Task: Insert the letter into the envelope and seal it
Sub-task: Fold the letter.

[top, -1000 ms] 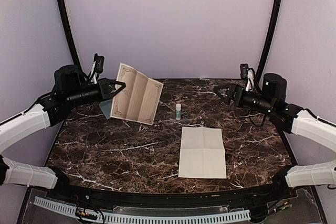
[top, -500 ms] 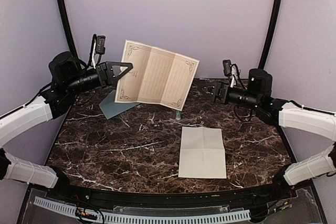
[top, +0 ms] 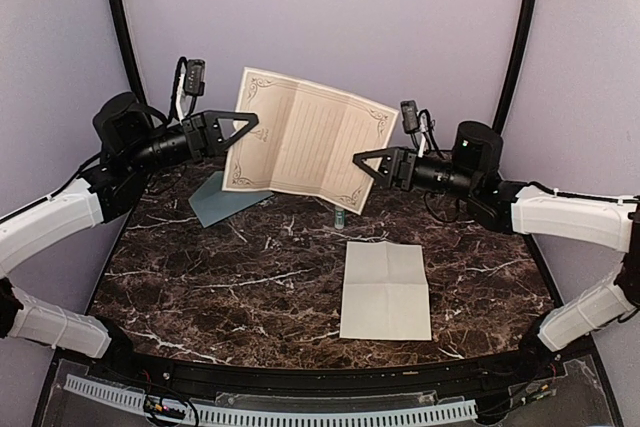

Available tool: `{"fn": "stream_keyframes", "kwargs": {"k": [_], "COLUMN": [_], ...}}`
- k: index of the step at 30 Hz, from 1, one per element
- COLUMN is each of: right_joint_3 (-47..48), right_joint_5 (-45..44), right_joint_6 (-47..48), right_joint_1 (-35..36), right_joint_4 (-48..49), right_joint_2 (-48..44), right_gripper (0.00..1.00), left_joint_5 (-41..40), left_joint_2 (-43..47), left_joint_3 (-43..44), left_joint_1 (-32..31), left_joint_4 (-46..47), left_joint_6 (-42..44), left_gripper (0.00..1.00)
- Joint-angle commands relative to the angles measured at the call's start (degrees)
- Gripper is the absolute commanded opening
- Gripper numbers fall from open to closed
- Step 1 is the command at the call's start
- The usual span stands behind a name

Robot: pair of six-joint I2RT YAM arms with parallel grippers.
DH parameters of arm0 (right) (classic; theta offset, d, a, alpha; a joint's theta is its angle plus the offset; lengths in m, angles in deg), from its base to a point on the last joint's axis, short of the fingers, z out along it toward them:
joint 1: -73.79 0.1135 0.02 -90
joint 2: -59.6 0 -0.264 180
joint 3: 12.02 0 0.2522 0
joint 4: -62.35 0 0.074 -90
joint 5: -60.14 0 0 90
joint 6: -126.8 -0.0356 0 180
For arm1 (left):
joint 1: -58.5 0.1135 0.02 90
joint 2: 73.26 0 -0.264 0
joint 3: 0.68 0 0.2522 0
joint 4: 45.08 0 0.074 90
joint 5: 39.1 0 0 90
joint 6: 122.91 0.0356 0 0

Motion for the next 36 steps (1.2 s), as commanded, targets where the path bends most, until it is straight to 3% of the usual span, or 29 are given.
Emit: {"fn": "stream_keyframes", "kwargs": {"k": [1, 9, 13, 16, 21, 25, 31, 36], "right_joint_3": [1.2, 1.3, 0.6, 0.1, -1.5, -5.4, -4.3, -5.0], "right_joint_5": [1.4, 0.1, -1.4, -3.8, -9.1, -13.7, -18.3, -19.0], "right_joint_6": [-0.1, -0.5, -1.4, -1.7, -1.7, -0.1, 5.2, 6.3], "right_joint_1": [0.8, 1.3, 1.4, 1.4, 1.4, 1.3, 1.1, 0.4], "right_joint_4": [6.0, 7.3, 8.1, 7.8, 5.7, 4.8, -2.0, -2.9], "right_joint_2": [-0.2, -0.1, -0.4, -1.0, -4.0, -8.2, -12.5, -13.9], "right_gripper": [0.58, 0.28, 0.01, 0.0, 0.0, 0.0, 0.0, 0.0], "left_joint_5": [0.4, -0.8, -1.3, -2.0, -5.3, -9.1, -12.8, -12.7], "left_joint_2": [-0.4, -1.2, -1.7, -2.5, -2.2, -0.1, 3.9, 8.3], "left_joint_3": [1.4, 1.7, 1.6, 1.9, 2.1, 0.2, -0.2, -1.4], "left_joint_1": [-0.3, -0.4, -0.5, -0.5, -0.5, -0.4, 1.7, 7.5], "left_joint_4": [2.3, 1.5, 0.8, -1.5, -7.1, -10.7, -16.8, -17.6], "left_joint_6": [0.2, 1.2, 1.5, 2.5, 4.6, 5.5, 6.8, 5.9], "left_gripper": [0.0, 0.0, 0.0, 0.03, 0.47, 0.67, 0.79, 0.86]}}
